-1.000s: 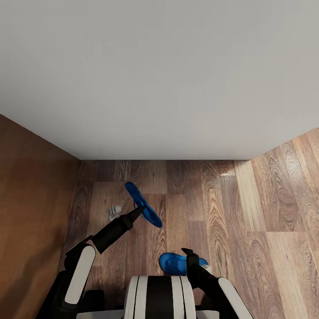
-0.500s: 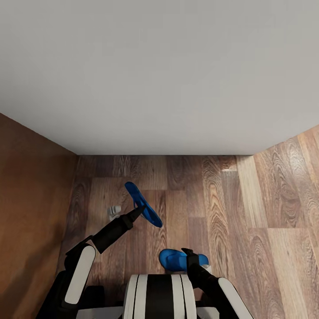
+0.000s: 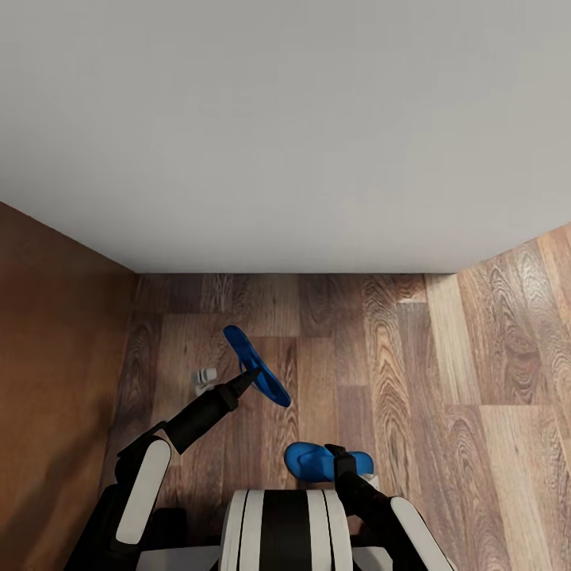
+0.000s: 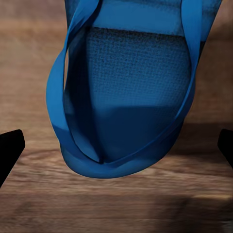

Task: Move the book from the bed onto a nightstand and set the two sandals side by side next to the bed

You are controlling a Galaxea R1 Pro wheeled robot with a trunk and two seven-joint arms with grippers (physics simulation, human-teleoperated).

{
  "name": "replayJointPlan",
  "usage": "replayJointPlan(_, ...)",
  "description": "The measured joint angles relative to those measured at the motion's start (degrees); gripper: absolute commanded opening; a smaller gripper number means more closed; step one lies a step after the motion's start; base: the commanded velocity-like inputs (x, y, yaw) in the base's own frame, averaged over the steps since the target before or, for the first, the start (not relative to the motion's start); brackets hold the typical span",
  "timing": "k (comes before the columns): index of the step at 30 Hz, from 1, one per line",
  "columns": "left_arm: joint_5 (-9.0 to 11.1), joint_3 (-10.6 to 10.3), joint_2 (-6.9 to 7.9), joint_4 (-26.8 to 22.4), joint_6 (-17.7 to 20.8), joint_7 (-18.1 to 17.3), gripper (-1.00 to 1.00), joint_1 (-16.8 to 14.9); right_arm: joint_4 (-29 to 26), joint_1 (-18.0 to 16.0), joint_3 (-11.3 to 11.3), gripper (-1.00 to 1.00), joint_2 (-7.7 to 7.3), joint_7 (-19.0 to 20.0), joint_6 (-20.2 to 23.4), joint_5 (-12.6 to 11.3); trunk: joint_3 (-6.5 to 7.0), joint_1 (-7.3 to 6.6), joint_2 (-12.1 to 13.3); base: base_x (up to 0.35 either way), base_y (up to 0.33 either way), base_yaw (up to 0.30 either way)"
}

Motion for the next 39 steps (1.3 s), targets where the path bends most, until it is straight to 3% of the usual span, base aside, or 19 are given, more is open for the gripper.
replayJointPlan(35,0.0,0.0,0.0,0.0,0.0,-0.01,-1.0,0.0,0.0,0.0,-0.01,1.0,0.0,0.03,0.0,0.0,0.0,0.0,0.0,0.0,0.0,0.0)
replayJointPlan(39,0.0,0.0,0.0,0.0,0.08,0.0,-1.0,0.0,0.0,0.0,0.0,1.0,0.0,0.03,0.0,0.0,-0.67,0.08,-0.04,0.0,0.0,0.0)
